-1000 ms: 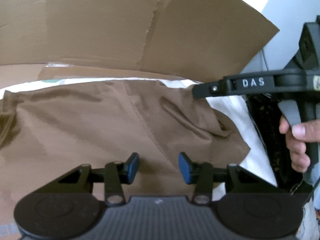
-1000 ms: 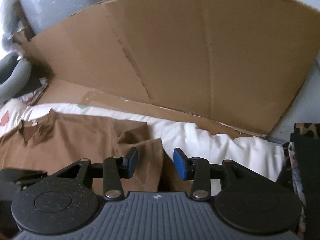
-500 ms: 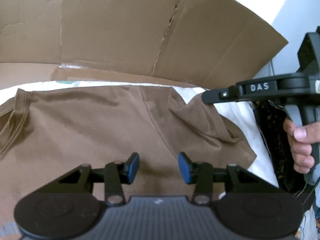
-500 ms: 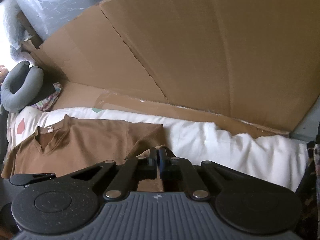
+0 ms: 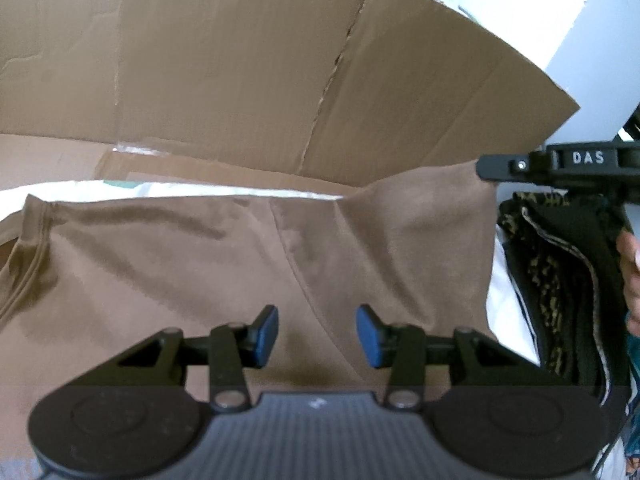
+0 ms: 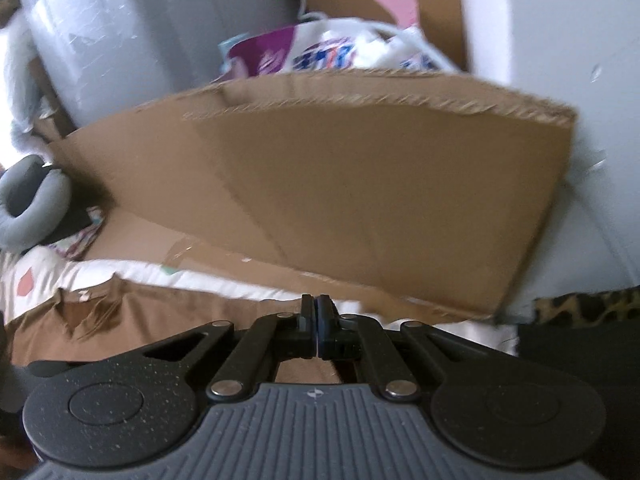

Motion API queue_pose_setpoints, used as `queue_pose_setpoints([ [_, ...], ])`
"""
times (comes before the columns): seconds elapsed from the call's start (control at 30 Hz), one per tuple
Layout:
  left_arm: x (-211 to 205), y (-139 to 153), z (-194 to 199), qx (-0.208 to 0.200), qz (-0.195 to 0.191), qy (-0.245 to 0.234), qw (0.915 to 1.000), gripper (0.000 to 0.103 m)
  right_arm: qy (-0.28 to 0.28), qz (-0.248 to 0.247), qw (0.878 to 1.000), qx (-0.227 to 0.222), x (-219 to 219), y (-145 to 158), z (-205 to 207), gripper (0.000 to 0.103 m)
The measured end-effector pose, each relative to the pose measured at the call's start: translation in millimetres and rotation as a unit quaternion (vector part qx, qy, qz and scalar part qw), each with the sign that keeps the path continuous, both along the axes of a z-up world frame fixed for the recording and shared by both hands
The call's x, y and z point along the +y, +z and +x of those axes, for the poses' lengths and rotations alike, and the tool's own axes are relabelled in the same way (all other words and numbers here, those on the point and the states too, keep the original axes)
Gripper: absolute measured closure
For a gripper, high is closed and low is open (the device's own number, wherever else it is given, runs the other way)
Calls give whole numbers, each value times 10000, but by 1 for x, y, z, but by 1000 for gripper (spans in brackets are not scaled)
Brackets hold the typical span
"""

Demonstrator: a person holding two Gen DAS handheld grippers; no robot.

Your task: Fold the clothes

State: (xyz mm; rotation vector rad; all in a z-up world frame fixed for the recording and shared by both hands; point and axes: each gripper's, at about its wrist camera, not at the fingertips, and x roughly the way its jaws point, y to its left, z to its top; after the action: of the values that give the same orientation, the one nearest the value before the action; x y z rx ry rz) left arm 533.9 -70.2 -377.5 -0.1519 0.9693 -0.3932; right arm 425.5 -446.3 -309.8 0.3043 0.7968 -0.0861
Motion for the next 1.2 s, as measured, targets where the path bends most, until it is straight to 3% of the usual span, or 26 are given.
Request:
queue_pose_setpoints([
  [0.53,2,-4,-3,-4,136,-17,9999,58,-762,-589,9941,491,-28,-41,23,103],
  [0.73,2,-2,-10,4,169,-100,9998,59,-978,-492,9923,584,-35,-58,31,103],
  [0.87,3,-3,-15,20,143,-192,9997,59,-997,-416,9931,451,-34,-50,23,101],
  [1.03,1,-5,-18,77,101,-299,9995,63,-636,-439,9961,420,-18,-39,6,88],
  [1.13,0,-7,-19,86,61,-370,9993,64,-435,-502,9967,459,-6,-38,-5,71],
  [1.2,-2,-8,-21,100,44,-446,9989,68,-340,-595,9965,488,3,-38,-11,69],
])
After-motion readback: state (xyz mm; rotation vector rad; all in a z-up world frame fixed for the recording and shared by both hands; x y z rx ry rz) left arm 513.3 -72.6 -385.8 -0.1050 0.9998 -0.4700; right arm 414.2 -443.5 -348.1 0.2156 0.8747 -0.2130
